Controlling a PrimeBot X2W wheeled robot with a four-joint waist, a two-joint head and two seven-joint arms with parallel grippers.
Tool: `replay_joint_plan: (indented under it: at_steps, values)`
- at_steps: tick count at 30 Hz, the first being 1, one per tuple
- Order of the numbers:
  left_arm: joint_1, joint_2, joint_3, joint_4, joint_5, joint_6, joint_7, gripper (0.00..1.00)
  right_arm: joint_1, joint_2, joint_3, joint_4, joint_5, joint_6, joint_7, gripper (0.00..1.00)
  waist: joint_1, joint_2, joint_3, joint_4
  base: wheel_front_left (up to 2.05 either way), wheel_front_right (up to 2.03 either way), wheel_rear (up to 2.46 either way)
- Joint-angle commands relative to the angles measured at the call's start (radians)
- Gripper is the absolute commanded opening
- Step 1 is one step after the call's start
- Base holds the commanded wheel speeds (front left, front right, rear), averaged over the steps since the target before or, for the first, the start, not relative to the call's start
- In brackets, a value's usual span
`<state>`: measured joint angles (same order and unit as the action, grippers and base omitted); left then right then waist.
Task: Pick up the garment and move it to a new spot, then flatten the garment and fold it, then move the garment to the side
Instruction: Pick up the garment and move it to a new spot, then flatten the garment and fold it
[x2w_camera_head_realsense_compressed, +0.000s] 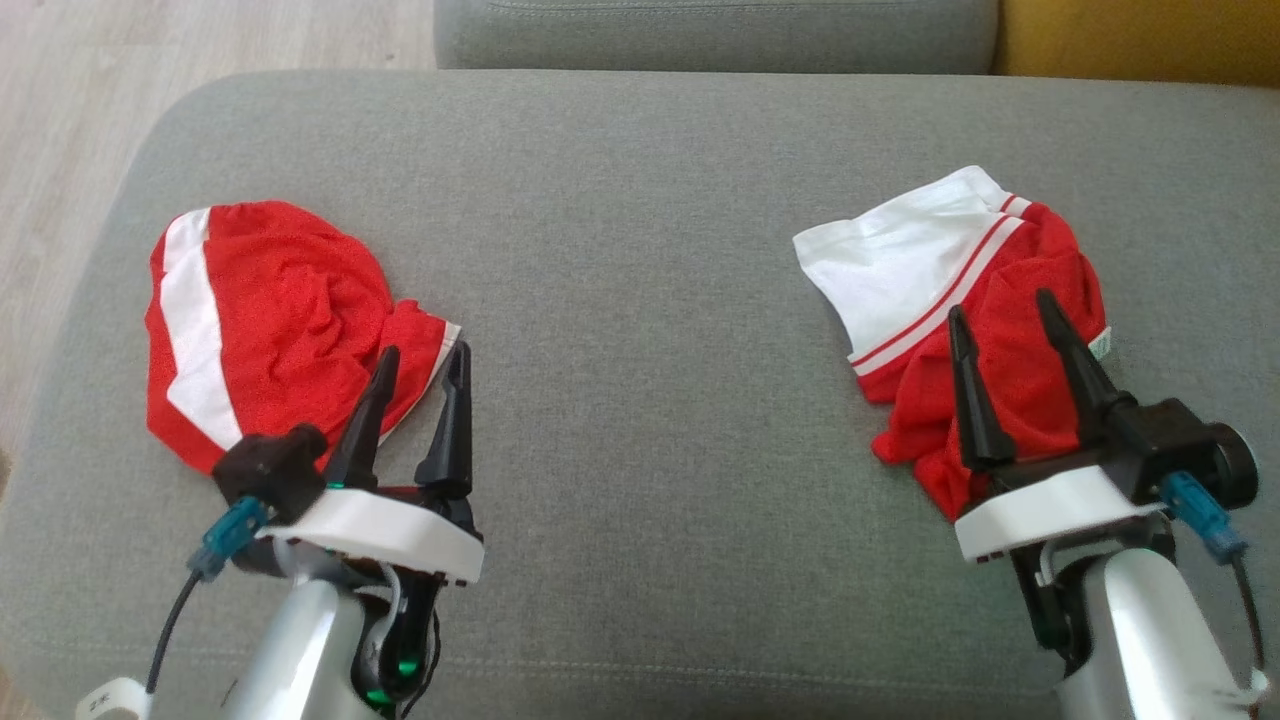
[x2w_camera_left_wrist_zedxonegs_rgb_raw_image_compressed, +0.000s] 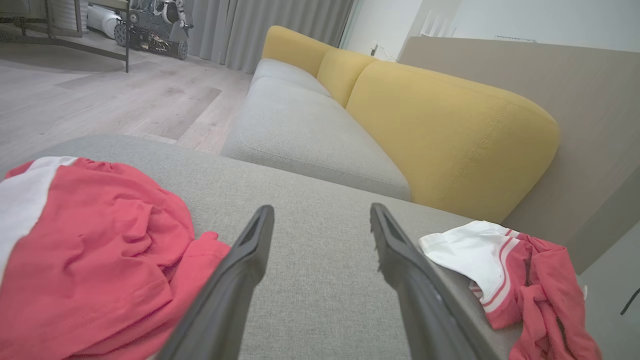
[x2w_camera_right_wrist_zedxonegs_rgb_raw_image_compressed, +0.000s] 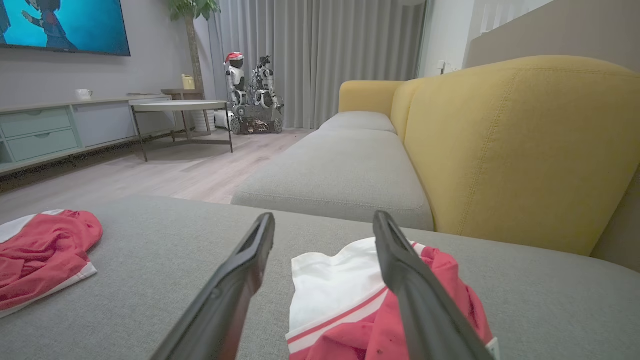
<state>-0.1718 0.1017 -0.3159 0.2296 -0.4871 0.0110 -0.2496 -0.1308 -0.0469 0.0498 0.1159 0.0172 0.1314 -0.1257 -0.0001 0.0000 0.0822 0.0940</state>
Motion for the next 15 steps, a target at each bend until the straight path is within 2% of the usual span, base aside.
replay_joint_plan:
  at_steps: [1, 5, 9, 15]
  values:
    - [-0.033, -0.003, 0.048, -0.035, 0.018, -0.012, -0.012, 1.0, -0.036, -0.003, 0.029, -0.027, -0.011, -0.001, 0.008, 1.0, 0.0001, 0.0, 0.0, 0.004, 0.0, 0.0, 0.0]
    - [-0.029, -0.018, 0.066, -0.029, 0.038, -0.029, -0.012, 1.0, -0.06, -0.003, 0.045, -0.016, -0.02, -0.001, 0.031, 1.0, 0.0001, 0.0, 0.004, 0.009, 0.0, 0.0, 0.0]
    - [-0.025, -0.034, 0.083, -0.02, 0.056, -0.048, -0.012, 1.0, -0.126, -0.003, 0.091, 0.027, -0.056, -0.001, 0.104, 1.0, 0.0001, 0.0, 0.028, 0.015, 0.0, 0.0, 0.0]
    - [-0.04, -0.048, 0.085, -0.008, 0.064, -0.072, -0.012, 1.0, -0.256, -0.003, 0.103, 0.181, -0.072, -0.001, 0.265, 1.0, 0.0001, 0.0, 0.073, 0.042, 0.0, 0.0, 0.0]
